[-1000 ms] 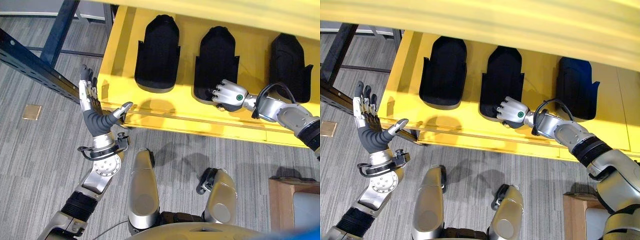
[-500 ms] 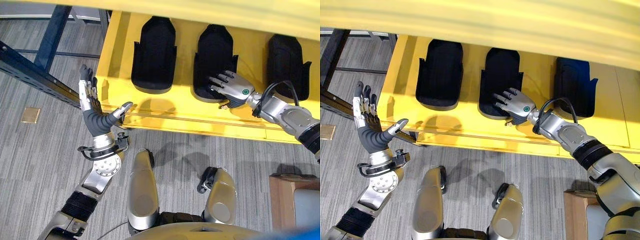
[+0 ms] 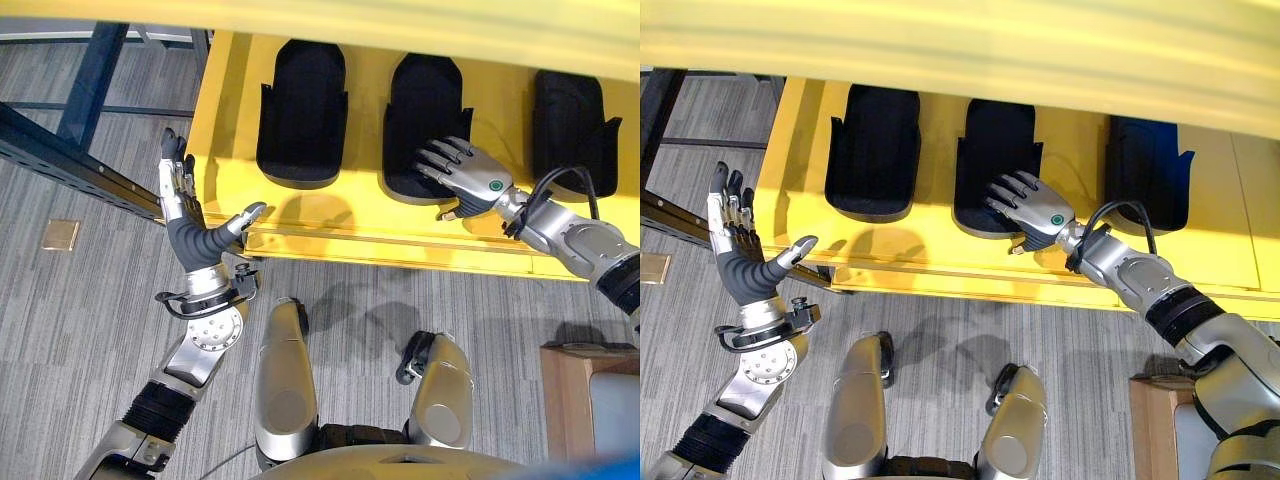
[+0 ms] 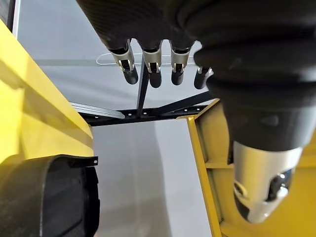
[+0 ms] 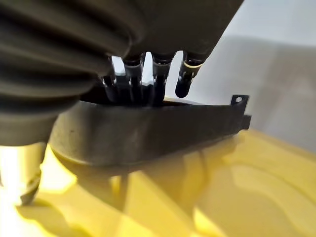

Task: Move parts from the plastic box to the shelf.

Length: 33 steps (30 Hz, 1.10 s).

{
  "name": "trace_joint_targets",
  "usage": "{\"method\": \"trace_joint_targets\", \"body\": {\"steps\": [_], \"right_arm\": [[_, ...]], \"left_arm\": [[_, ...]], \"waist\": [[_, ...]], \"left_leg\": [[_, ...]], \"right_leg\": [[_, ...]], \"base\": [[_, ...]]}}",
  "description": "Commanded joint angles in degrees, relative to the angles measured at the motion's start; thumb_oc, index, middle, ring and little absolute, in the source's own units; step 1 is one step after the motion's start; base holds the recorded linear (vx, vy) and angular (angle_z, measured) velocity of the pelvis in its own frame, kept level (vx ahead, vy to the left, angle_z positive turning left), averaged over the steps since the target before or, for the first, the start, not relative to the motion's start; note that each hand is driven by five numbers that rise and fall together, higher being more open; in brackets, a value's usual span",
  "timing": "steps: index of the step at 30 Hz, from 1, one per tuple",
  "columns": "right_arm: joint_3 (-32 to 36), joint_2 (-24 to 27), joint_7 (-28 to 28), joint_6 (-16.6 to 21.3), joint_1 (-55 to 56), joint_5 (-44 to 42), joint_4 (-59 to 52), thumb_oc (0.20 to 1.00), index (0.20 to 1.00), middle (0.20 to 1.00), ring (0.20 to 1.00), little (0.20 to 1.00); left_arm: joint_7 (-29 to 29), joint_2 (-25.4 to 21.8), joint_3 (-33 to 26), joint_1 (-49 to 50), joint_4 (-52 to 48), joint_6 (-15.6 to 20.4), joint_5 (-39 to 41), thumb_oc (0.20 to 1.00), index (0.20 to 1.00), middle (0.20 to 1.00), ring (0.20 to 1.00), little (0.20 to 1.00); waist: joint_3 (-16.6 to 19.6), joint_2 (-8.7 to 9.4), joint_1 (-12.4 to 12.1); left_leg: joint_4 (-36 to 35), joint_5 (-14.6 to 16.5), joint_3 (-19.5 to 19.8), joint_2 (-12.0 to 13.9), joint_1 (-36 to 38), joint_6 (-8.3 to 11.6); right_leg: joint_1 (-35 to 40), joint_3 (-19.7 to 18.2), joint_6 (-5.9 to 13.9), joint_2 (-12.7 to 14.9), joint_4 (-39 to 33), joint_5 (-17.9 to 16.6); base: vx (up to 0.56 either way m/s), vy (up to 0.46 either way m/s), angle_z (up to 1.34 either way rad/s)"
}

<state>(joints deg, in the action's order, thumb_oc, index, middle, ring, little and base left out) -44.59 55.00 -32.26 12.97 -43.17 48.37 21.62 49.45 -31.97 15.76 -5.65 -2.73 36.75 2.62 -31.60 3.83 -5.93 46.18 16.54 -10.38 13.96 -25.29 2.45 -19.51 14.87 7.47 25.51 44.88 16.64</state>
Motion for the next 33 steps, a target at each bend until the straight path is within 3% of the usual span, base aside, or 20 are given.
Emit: {"method": "trace_joint_targets", "body": {"steps": [1, 8, 13, 14, 17, 19, 20, 22, 23, 27, 33], "right_arm": [[3.5, 1.0, -5.4, 2.7, 1.6, -4.6, -2.0, 1.0, 1.0, 1.0, 1.0, 1.0], [10.8, -1.8, -7.9, -1.8, 5.2, -9.2, -10.8, 1.0, 1.0, 1.0, 1.0, 1.0], [19.6, -3.9, -10.1, -2.1, 9.7, -13.8, -20.4, 1.0, 1.0, 1.0, 1.0, 1.0], [23.1, -5.2, -7.8, 0.9, 12.6, -15.5, -26.1, 1.0, 1.0, 1.0, 1.0, 1.0], [26.7, -6.6, -0.5, 3.3, 16.1, -18.2, -35.8, 1.0, 1.0, 1.0, 1.0, 1.0], [28.0, -8.6, 8.9, 7.8, 18.6, -22.3, -42.9, 1.0, 1.0, 1.0, 1.0, 1.0], [26.4, -9.3, 21.1, 9.9, 19.1, -27.6, -46.3, 1.0, 1.0, 1.0, 1.0, 1.0], [25.3, -9.1, 25.4, 9.3, 19.0, -29.5, -47.7, 1.0, 1.0, 1.0, 1.0, 1.0], [22.7, -8.4, 31.1, 6.9, 18.4, -33.2, -48.8, 1.0, 1.0, 1.0, 1.0, 1.0], [17.5, -6.7, 34.1, 4.7, 15.8, -34.8, -48.3, 1.0, 1.0, 1.0, 1.0, 1.0], [16.0, -6.3, 40.0, 5.1, 14.2, -38.6, -48.2, 1.0, 1.0, 1.0, 1.0, 1.0]], "left_arm": [[1.0, 0.3, -1.0, 0.5, -6.4, 1.6, -1.8, 1.0, 1.0, 1.0, 1.0, 1.0], [1.1, 1.5, -1.5, 0.8, -8.2, 0.3, -1.1, 1.0, 1.0, 1.0, 1.0, 1.0], [1.6, 2.6, -2.9, 1.6, -10.1, -1.6, -1.0, 1.0, 1.0, 1.0, 1.0, 1.0], [1.6, 3.2, -3.9, 1.8, -10.6, -2.1, -0.8, 1.0, 1.0, 1.0, 1.0, 1.0], [1.3, 3.7, -5.3, 2.0, -11.7, -3.2, -0.4, 1.0, 1.0, 1.0, 1.0, 1.0], [0.6, 3.9, -7.2, 2.3, -13.2, -4.9, 0.6, 1.0, 1.0, 1.0, 1.0, 1.0], [0.1, 3.8, -8.2, 2.0, -13.7, -5.5, 1.2, 1.0, 1.0, 1.0, 1.0, 1.0], [-0.3, 3.8, -8.5, 1.9, -13.8, -5.4, 1.3, 1.0, 1.0, 1.0, 1.0, 1.0], [-0.9, 3.3, -8.8, 1.9, -14.6, -5.9, 1.6, 1.0, 1.0, 1.0, 1.0, 1.0], [-0.2, 2.6, -8.8, 1.7, -15.2, -5.7, 1.0, 1.0, 1.0, 1.0, 1.0, 1.0], [1.0, 2.5, -8.9, 1.3, -16.2, -7.0, -0.2, 1.0, 1.0, 1.0, 1.0, 1.0]], "waist": [[1.8, -2.19, 0.1], [1.8, -3.05, 1.3], [1.8, -3.35, 2.8], [1.8, -3.44, 3.8], [1.8, -3.5, 5.0], [1.8, -3.38, 6.0], [1.8, -3.27, 6.3], [1.8, -3.18, 6.3], [1.8, -2.96, 5.9], [1.8, -2.44, 5.1], [1.8, -2.04, 4.4]], "left_leg": [[-0.7, 4.3, -2.6, 4.2, 4.2, -1.58], [-1.0, 3.5, -3.0, 3.5, 3.6, -1.79], [-1.8, 3.4, -3.3, 3.0, 4.3, -1.41], [-2.2, 3.3, -3.6, 3.0, 4.6, -1.34], [-2.9, 3.1, -4.0, 2.9, 5.1, -1.29], [-3.9, 2.7, -4.9, 2.7, 5.7, -1.25], [-4.8, 2.3, -5.5, 2.5, 6.0, -1.33], [-5.1, 2.1, -5.7, 2.4, 6.1, -1.34], [-5.5, 1.7, -5.8, 2.3, 6.1, -1.45], [-6.0, 1.2, -6.1, 2.2, 6.1, -1.89], [-6.8, 0.6, -6.2, 1.9, 6.0, -2.14]], "right_leg": [[-1.6, 1.6, -1.76, 0.5, 2.6, -1.0], [-2.5, 1.1, -2.44, 0.6, 2.0, -1.8], [-2.0, 0.3, -2.42, 0.0, 1.0, -2.0], [-1.9, -0.2, -2.45, -0.4, 0.3, -2.1], [-1.7, -0.9, -2.35, -1.1, -0.8, -2.5], [-1.6, -1.7, -2.1, -1.9, -2.2, -3.0], [-1.5, -2.0, -1.88, -2.4, -3.3, -3.5], [-1.3, -2.0, -1.84, -2.6, -4.0, -3.7], [-1.1, -2.0, -1.72, -2.9, -4.8, -4.2], [-0.7, -1.5, -1.65, -3.2, -6.1, -4.8], [-0.2, -1.0, -1.58, -3.6, -7.0, -5.1]], "base": [[-0.01, 0.048, -0.01], [-0.03, 0.04, -0.04], [0.01, 0.056, -0.06], [0.01, 0.06, -0.1], [0.0, 0.06, -0.14], [-0.03, 0.051, -0.21], [-0.04, 0.023, -0.13], [-0.04, -0.012, -0.07], [-0.05, -0.05, 0.0], [-0.05, -0.051, 0.0], [-0.03, -0.019, -0.01]]}}
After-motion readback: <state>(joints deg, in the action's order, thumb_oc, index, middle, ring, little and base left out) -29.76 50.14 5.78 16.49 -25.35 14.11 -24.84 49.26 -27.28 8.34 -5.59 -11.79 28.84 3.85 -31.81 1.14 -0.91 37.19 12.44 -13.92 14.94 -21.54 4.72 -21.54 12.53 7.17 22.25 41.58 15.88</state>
